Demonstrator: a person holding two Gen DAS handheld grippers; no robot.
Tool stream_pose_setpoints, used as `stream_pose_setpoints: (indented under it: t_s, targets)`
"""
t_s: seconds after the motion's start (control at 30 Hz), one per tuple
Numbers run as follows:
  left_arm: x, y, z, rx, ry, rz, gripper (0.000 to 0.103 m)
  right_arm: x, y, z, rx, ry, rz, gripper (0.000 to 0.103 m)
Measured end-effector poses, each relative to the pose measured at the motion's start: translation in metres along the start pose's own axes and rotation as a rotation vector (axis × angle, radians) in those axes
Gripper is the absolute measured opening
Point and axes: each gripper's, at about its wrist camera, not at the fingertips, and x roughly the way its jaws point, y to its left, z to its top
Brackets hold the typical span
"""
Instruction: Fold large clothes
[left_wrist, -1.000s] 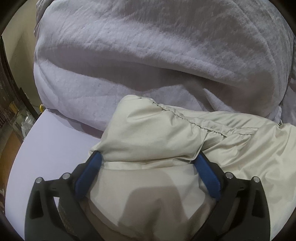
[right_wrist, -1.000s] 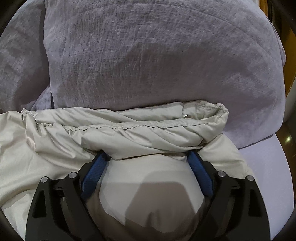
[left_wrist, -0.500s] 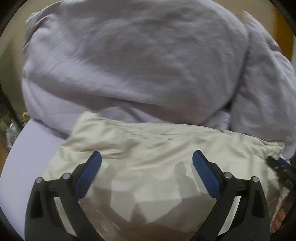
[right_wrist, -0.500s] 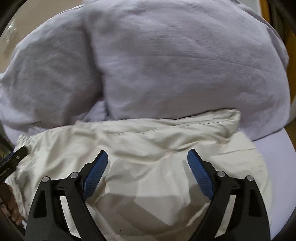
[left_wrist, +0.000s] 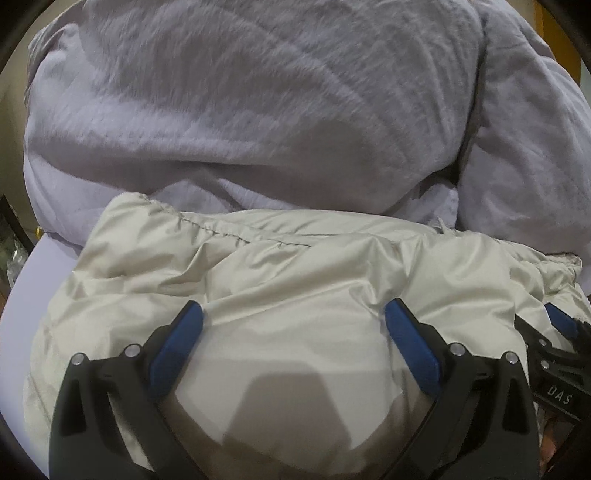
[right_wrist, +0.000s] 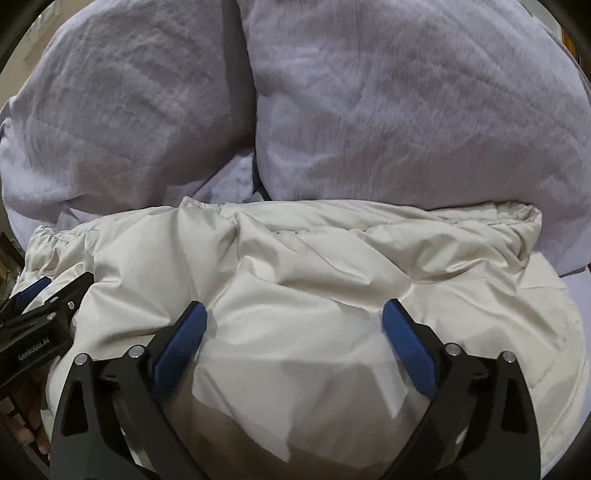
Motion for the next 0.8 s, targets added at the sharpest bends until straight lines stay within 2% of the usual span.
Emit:
stream_pose_setpoints:
  t_s: [0.27,0.5,0.8]
  targets:
    - [0.014,0.003,-0.007,-0.008,0.001,0.008,0.1,0.023,0.009,0.0,-0.001,-0.021,-0.026,0.102]
    - [0.03,0.011,-0.021,-0.015,-0.003,-0.007,0.101,0.027,0.002,-0.008,0.027,-0.062,0.0,0.102]
    - [0.029,0.015,-0.035,-0.021,-0.024,-0.008,0.101,0.039,0.004,-0.012,0.046,-0.098,0.008,0.102]
